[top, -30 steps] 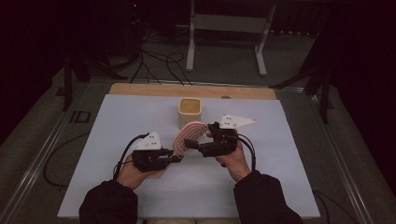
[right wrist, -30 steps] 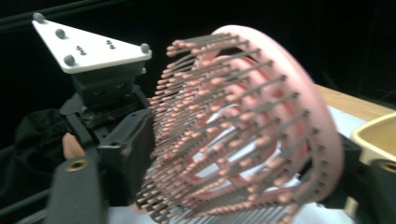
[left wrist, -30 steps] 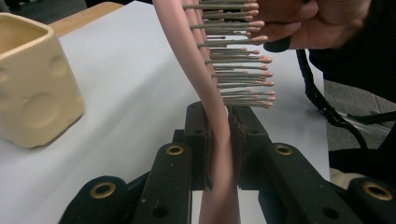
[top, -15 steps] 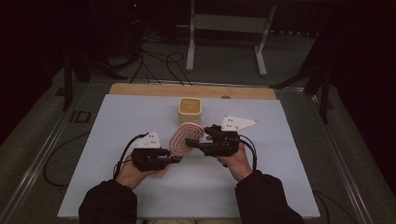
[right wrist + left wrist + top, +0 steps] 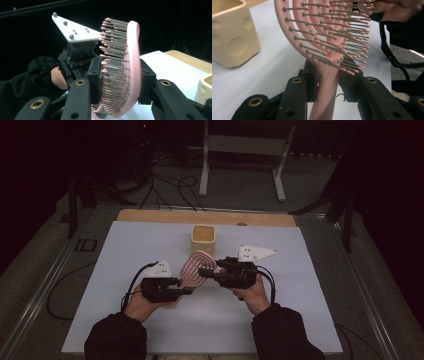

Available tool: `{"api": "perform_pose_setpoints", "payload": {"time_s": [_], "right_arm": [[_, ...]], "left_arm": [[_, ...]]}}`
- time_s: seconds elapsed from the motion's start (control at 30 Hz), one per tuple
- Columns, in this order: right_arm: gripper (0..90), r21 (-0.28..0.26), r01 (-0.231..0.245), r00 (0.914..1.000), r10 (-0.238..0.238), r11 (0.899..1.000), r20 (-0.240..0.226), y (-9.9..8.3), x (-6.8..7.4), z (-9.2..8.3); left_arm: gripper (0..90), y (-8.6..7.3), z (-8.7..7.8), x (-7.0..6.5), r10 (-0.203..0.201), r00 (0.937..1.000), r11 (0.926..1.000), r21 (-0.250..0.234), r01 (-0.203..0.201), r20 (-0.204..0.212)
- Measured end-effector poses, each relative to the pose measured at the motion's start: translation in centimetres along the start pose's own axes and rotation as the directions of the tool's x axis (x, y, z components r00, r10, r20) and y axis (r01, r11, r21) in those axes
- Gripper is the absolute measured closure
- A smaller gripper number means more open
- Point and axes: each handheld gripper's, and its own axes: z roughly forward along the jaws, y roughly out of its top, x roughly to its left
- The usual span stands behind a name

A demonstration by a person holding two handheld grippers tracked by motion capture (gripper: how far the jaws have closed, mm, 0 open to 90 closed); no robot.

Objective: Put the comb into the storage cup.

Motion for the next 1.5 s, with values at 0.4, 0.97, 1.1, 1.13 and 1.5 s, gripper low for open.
{"api": "perform_pose_setpoints", "payload": {"time_s": [0.4,0.97,1.1,1.13,1.5], "right_arm": [[65.0,-0.017,-0.025,0.9975,0.026,1.0,0.066,0.1,0.2,0.3],[65.6,-0.044,-0.055,0.9924,0.059,0.998,0.108,0.3,0.1,0.3],[65.7,-0.051,-0.062,0.9906,0.068,0.997,0.119,0.4,0.0,0.1],[65.6,-0.052,-0.061,0.9904,0.067,0.997,0.121,0.4,0.0,0.1],[65.6,-0.07,-0.061,0.9866,0.07,0.996,0.147,0.5,-0.2,-0.2]], "left_arm": [[61.1,-0.1,0.0,0.1,-0.024,0.9993,0.9996,-0.012,0.024,-0.028],[34.4,-0.2,0.1,0.1,-0.043,0.9963,0.9989,-0.021,0.041,-0.074],[28.5,-0.2,0.0,0.1,-0.048,0.9947,0.9984,-0.033,0.045,-0.091],[26.8,-0.2,-0.1,0.1,-0.05,0.9937,0.9982,-0.038,0.047,-0.1],[9.9,-0.3,-1.4,0.4,-0.087,0.9804,0.9907,-0.118,0.066,-0.177]]}}
